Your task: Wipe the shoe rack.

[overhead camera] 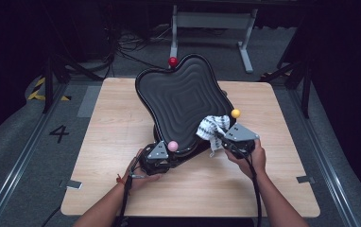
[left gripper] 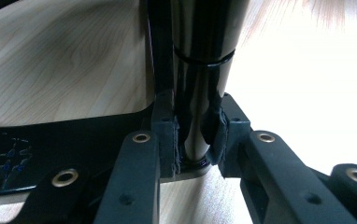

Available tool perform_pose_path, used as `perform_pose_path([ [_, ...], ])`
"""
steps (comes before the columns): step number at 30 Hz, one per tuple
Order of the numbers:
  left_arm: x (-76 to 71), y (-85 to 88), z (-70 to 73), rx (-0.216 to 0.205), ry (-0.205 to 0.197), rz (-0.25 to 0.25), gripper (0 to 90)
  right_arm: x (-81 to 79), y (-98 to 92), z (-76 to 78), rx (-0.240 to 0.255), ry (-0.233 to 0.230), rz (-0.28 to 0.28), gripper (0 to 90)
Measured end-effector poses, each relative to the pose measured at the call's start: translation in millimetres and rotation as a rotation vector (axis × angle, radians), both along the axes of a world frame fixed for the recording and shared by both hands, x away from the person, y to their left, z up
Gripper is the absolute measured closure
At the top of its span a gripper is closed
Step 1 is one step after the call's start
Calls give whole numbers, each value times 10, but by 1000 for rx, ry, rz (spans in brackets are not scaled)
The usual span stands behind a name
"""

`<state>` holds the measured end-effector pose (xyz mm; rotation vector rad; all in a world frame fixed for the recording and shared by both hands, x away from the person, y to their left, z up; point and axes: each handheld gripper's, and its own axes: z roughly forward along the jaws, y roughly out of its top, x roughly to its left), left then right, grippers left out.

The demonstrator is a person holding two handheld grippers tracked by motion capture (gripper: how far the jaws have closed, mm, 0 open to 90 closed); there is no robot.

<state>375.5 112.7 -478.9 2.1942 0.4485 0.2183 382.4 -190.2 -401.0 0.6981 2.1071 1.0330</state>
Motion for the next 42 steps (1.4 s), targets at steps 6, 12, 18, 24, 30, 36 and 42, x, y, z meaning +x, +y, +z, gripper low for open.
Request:
perform_pose_path([
  [6,0,0,0,0,0,0,740,66,-261,12,24,8,-86,807],
  [12,-2,0,0,1,1,1,740,147,-467,-63,21,33,-152,807],
  [18,-2,1,1,1,1,1,740,165,-486,-84,14,35,-165,807],
  [24,1,1,0,-1,0,0,740,167,-502,-101,49,48,-153,807],
  [30,1,1,0,-1,0,0,741,68,-359,-49,35,26,-98,807],
  [36,0,1,0,-1,0,0,740,-15,-187,-41,22,24,-36,807],
  [42,0,1,0,-1,0,0,740,-63,54,-69,-1,27,26,806],
])
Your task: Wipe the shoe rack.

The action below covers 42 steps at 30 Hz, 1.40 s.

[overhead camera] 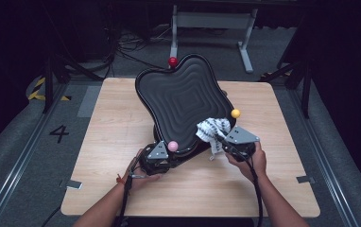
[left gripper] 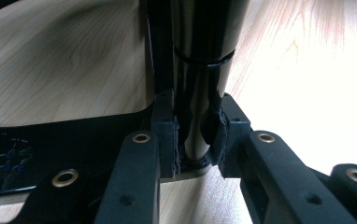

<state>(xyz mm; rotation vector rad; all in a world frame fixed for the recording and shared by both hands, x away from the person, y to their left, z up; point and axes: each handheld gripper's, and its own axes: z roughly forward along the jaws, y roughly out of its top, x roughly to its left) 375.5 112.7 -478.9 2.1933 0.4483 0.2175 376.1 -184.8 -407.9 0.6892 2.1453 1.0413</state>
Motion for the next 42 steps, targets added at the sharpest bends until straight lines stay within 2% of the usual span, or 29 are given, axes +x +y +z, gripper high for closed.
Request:
perform_pose_path([
  [2,0,0,0,0,0,0,740,-19,116,-13,-5,1,27,806],
  [9,2,1,1,1,-2,1,740,-125,351,-10,-20,-12,97,806],
  [15,-2,0,1,2,0,2,740,-192,401,17,-4,-10,122,807],
  [31,-3,0,1,3,-1,2,740,-379,547,81,-9,-15,192,805],
  [38,-2,0,1,4,-1,1,740,-379,556,74,-45,-32,174,805],
  [40,-3,0,1,4,-1,1,740,-341,524,66,-49,-34,152,806],
  [41,-3,0,1,4,-1,1,740,-267,465,41,-55,-30,117,806],
  [42,-3,0,1,4,-1,1,740,-267,465,41,-55,-30,117,806],
])
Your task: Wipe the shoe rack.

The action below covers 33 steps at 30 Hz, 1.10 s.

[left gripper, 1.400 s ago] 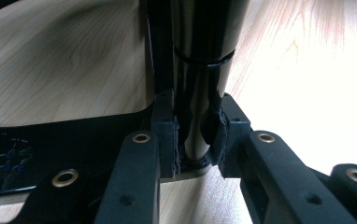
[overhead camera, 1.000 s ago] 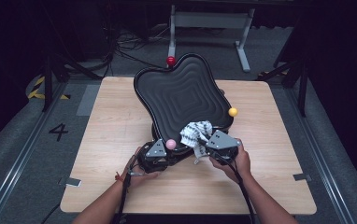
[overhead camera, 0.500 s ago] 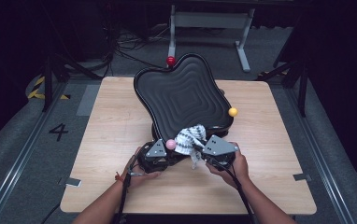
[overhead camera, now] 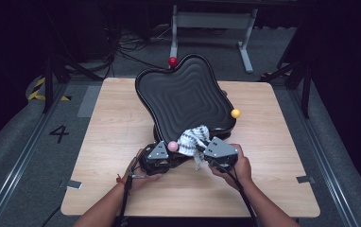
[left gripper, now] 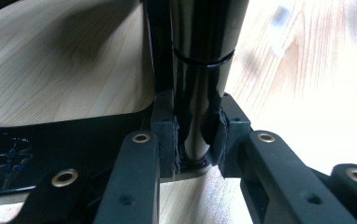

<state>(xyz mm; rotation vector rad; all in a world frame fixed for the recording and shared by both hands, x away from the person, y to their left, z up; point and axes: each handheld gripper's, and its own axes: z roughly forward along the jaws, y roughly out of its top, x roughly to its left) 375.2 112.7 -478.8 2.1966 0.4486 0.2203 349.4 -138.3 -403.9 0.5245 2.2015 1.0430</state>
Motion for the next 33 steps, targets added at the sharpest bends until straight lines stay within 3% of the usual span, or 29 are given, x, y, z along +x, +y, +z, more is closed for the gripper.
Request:
perform_pose_path([
  [6,1,0,0,-2,1,0,740,242,-275,-96,-3,11,-100,807],
  [12,-4,-3,-1,-1,1,-1,739,279,-359,-89,-28,-4,-123,808],
  [18,-4,-1,-1,-2,3,-1,739,289,-526,-52,-13,3,-162,808],
  [21,-3,-1,-1,-3,2,-3,739,320,-720,-17,6,-7,-231,806],
  [25,-2,-1,-1,-3,2,-3,739,387,-855,-27,32,14,-279,806],
  [27,-3,-1,-1,-3,2,-3,739,434,-913,-50,23,13,-309,806],
  [33,1,1,-1,-6,2,-5,739,523,-1007,-109,38,36,-345,805],
])
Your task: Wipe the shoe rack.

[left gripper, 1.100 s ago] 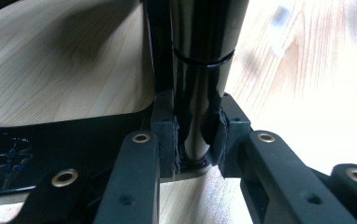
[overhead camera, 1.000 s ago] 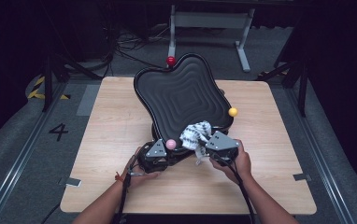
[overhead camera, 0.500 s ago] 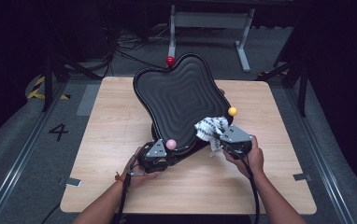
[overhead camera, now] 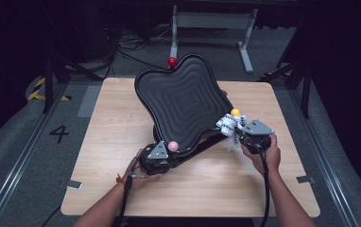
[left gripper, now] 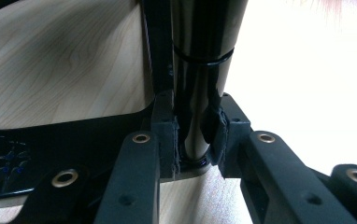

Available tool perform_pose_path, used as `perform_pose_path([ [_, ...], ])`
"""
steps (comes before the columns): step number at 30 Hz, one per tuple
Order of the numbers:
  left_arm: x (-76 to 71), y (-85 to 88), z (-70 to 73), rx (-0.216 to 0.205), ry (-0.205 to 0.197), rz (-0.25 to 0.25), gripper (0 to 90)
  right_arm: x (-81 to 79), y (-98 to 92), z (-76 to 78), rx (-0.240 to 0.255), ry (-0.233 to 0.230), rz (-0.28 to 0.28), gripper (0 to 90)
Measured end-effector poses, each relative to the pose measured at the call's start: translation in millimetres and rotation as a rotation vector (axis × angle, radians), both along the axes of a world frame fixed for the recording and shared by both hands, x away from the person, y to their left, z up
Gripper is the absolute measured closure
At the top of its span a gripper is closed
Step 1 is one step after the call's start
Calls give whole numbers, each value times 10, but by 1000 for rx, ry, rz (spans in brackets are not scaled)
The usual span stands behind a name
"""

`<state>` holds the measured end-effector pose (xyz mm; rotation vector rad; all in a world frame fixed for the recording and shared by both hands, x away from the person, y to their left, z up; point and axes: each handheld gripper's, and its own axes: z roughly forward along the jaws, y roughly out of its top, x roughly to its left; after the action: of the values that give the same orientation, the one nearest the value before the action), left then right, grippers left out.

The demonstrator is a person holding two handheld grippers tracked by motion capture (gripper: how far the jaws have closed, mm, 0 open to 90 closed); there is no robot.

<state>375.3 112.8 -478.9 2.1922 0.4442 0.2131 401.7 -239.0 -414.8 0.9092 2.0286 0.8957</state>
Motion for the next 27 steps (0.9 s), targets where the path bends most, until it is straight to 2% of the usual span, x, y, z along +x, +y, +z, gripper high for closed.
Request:
perform_pose_path([
  [4,-1,0,0,0,1,1,739,12,-16,-20,12,7,3,804],
  [11,0,0,0,-1,0,1,740,-122,127,47,20,-4,76,804],
  [12,0,1,0,1,0,1,740,-169,219,57,8,-12,108,804],
  [14,-1,-1,0,0,1,1,740,-195,273,63,3,-12,125,804],
  [16,-1,-1,0,1,0,1,740,-241,393,63,3,-5,168,804],
  [20,-2,-1,0,1,-1,0,739,-380,743,29,-29,1,267,802],
  [21,-2,-1,0,1,-1,0,739,-380,743,29,-29,1,267,802],
  [23,-2,-1,0,1,-1,-2,739,-490,844,42,-37,-1,315,803],
  [27,-4,0,1,4,2,-2,739,-607,969,63,-33,-1,366,803],
])
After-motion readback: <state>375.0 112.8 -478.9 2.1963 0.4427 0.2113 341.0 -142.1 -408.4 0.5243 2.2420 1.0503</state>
